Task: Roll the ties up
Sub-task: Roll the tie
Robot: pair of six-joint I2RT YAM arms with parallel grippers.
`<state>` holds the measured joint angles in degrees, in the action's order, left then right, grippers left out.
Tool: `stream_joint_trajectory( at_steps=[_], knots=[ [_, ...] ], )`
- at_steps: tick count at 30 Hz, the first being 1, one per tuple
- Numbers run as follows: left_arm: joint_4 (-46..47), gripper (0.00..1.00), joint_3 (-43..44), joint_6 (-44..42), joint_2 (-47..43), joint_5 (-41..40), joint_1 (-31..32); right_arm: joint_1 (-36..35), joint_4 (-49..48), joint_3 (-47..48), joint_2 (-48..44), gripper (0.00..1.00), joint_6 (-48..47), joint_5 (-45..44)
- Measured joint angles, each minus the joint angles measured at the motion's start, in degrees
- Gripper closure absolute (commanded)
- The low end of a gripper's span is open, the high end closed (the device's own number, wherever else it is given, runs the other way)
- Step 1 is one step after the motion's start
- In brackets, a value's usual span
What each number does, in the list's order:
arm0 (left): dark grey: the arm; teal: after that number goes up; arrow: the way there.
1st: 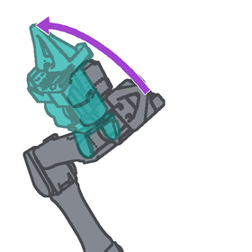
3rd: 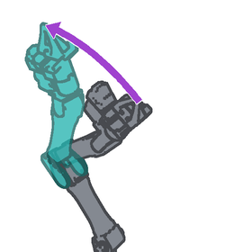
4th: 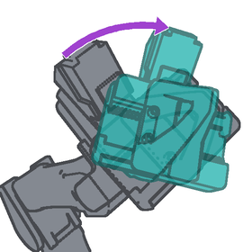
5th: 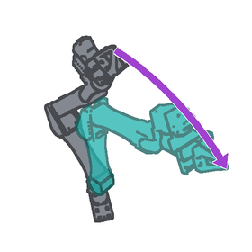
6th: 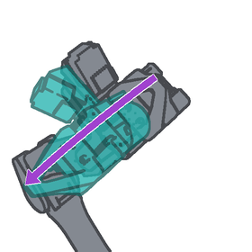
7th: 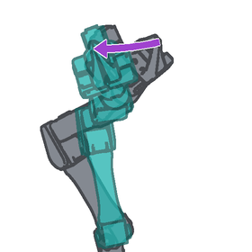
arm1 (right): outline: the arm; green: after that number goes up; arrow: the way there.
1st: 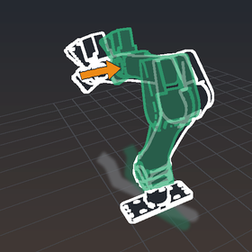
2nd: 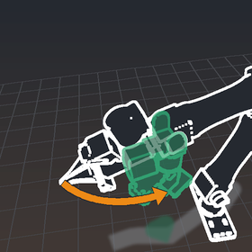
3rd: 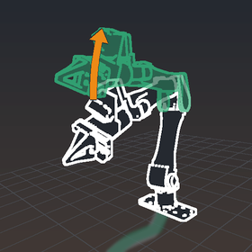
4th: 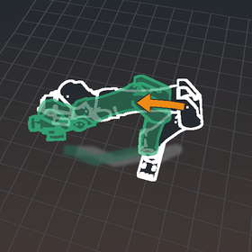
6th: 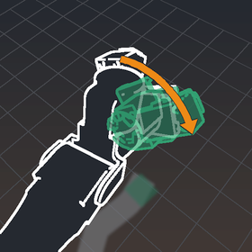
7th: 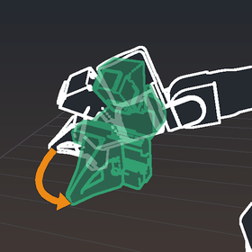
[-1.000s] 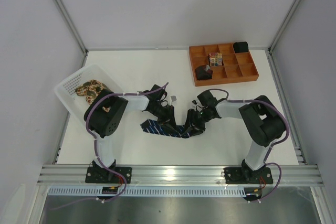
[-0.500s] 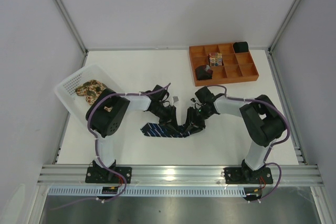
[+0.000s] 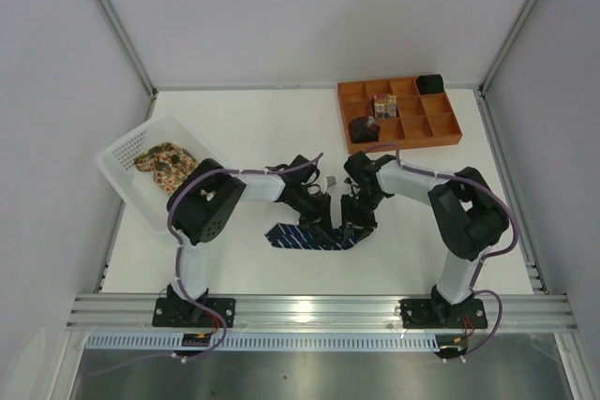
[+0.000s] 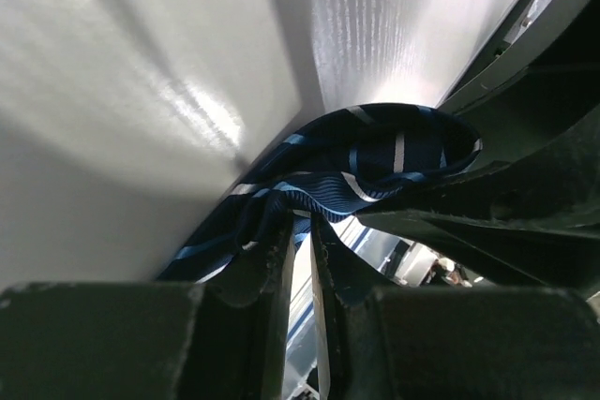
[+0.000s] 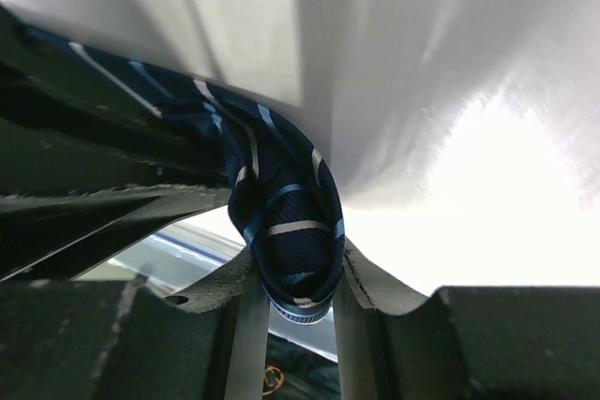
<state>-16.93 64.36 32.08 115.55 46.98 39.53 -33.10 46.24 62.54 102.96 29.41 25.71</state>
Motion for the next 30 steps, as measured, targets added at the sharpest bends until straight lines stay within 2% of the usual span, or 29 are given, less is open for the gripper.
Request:
stream_joint_trajectory(
  at_steps=[26,30],
  knots=[
    [2.3,0.77,0.1,2.9,-0.4,0.8,1.8,-4.5,12.2,8.1,-1.2,1.00,-1.7,-11.6],
    [1.7,0.81,-1.3,2.9,-1.5,-0.4,1.8,-4.5,13.2,8.4,-1.2,1.00,-2.3,-12.3]
  ],
)
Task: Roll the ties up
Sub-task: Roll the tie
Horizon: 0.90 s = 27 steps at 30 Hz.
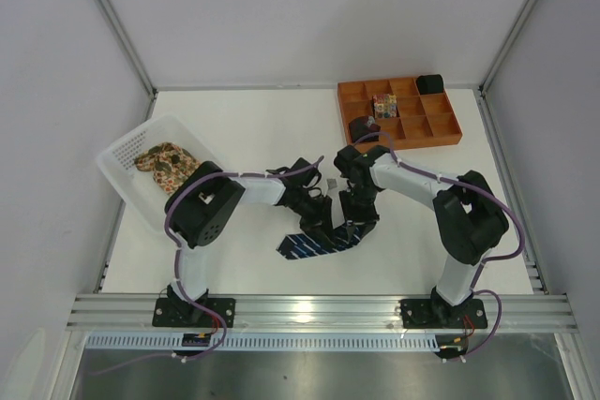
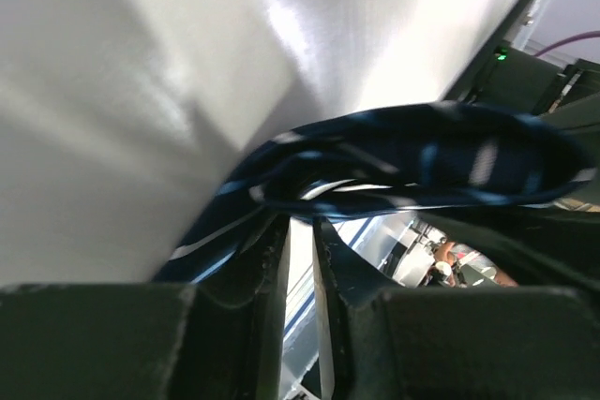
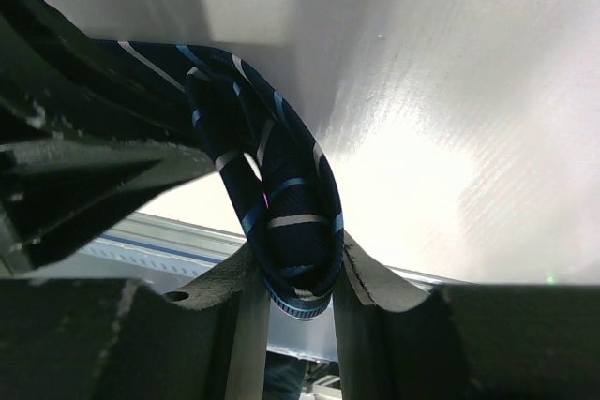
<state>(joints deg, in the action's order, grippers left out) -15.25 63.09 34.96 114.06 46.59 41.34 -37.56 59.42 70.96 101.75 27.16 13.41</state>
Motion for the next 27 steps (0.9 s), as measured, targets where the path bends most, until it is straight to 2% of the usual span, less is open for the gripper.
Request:
stream_joint_trajectory(
  at_steps=[21,27],
  knots=[
    [0.9,0.87,0.2,2.7,2.3,0.7,-0.2,-2.8,0.8,2.9,0.2,1.00,-0.3,-0.4],
    [0.9,0.90,1.2,3.5,3.7,2.1,-0.2,-5.0,1.4,6.5,3.9,1.00,-0.5,0.1]
  ],
)
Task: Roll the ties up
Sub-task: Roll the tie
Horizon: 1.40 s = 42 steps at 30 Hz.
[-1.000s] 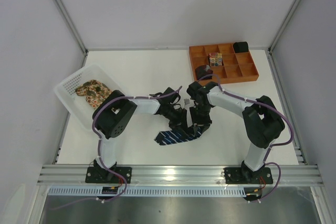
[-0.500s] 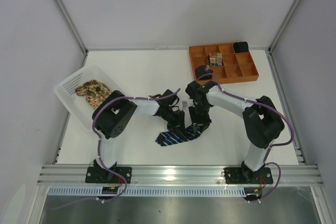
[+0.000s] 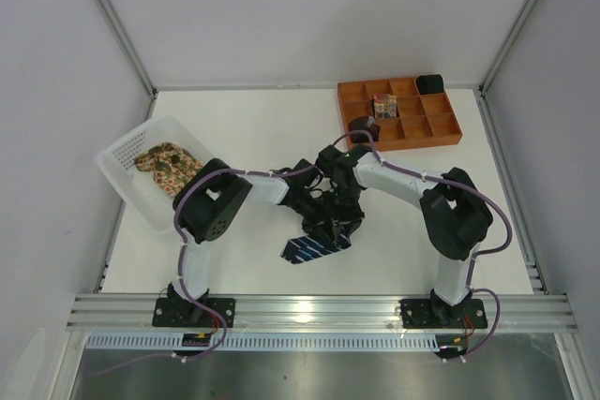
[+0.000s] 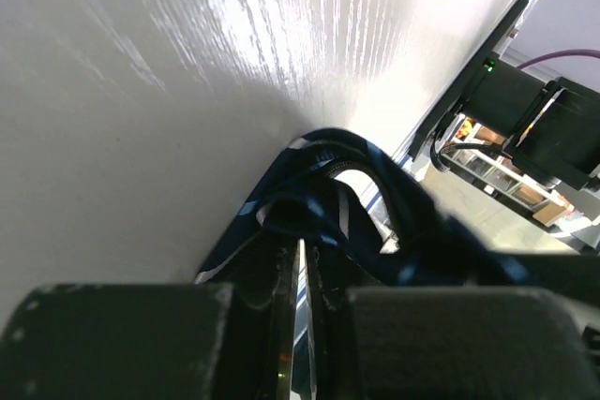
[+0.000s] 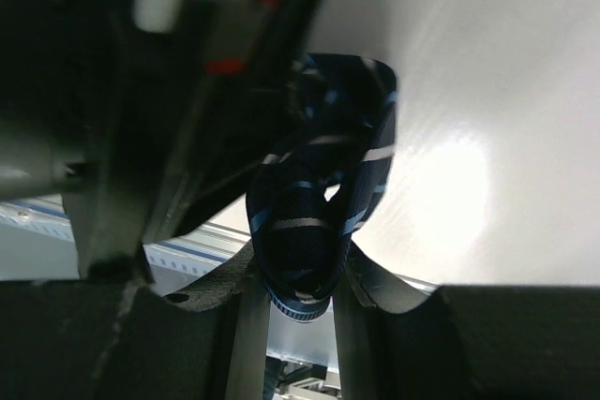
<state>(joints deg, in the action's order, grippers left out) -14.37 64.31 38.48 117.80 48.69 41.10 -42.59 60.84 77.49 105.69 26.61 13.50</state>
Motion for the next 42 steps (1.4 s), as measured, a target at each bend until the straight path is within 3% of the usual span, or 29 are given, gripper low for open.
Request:
stream_joint_trajectory(
  at_steps=[9,31,34,42],
  knots=[
    [-0.6,0.90,0.2,0.5,0.5,0.1,-0.4,-1.3,0.1,1.2,3.7,1.00,-0.6,1.6],
    [-13.2,0.71,-2.7,-8.4,-4.7,-2.6,-3.3,-3.1,-5.8,-2.3,4.8,1.00,-4.5,2.9],
    [-13.8,0.73,-4.1,-9.2,-6.0,-3.2,-3.8,-3.5,-5.8,-1.8,5.0,1.00,-5.0,2.9],
    [-15.8,0.90,-10.0,-12.0,-11.7,-7.3,-5.4,-4.3,-3.9,2.1,7.4,1.00,-5.8,2.1]
  ],
)
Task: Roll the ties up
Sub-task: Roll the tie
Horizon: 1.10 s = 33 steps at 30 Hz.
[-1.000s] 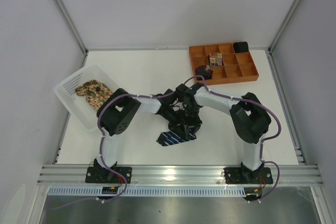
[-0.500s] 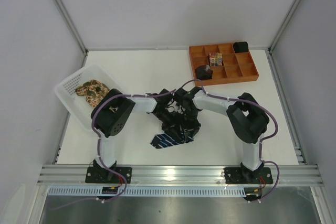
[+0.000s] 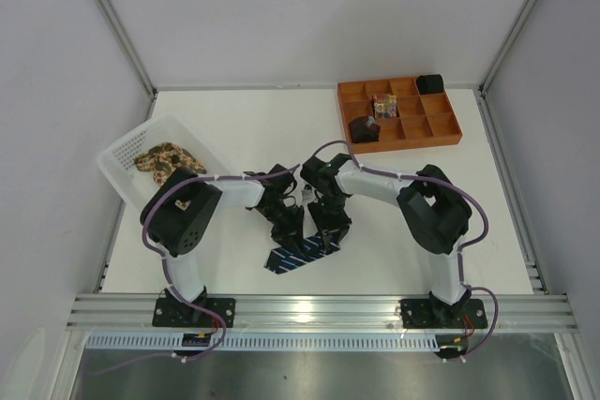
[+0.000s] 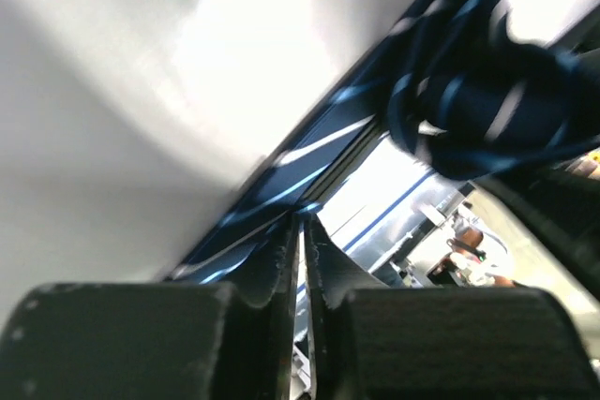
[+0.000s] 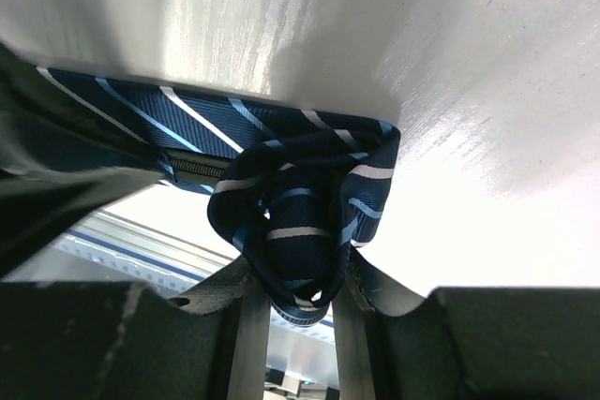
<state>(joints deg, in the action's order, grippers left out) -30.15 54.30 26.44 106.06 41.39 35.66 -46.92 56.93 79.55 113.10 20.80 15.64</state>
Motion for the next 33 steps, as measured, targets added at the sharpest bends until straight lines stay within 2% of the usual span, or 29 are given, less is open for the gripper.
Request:
stream_joint_trajectory(
  at_steps=[8,15,27,32,33],
  knots=[
    [0.1,0.91,-2.7,-0.7,-1.7,-1.1,-1.8,0.0,0.5,0.3,0.1,1.00,0.0,-0.6],
    [1.1,0.91,-2.6,-0.3,0.8,2.8,-2.2,-0.9,0.5,0.3,0.1,0.96,-0.1,-2.5],
    [1.7,0.91,-0.9,1.4,3.6,5.8,-2.3,-4.2,4.2,3.4,0.9,0.94,2.8,-13.2],
    [1.4,0.91,1.2,1.6,5.2,6.0,-2.3,-5.2,4.6,3.5,0.9,0.88,4.1,-15.6],
    [1.3,0.91,1.7,1.6,5.5,6.1,-2.3,-5.6,4.8,3.9,1.1,0.83,4.2,-16.0]
  ],
)
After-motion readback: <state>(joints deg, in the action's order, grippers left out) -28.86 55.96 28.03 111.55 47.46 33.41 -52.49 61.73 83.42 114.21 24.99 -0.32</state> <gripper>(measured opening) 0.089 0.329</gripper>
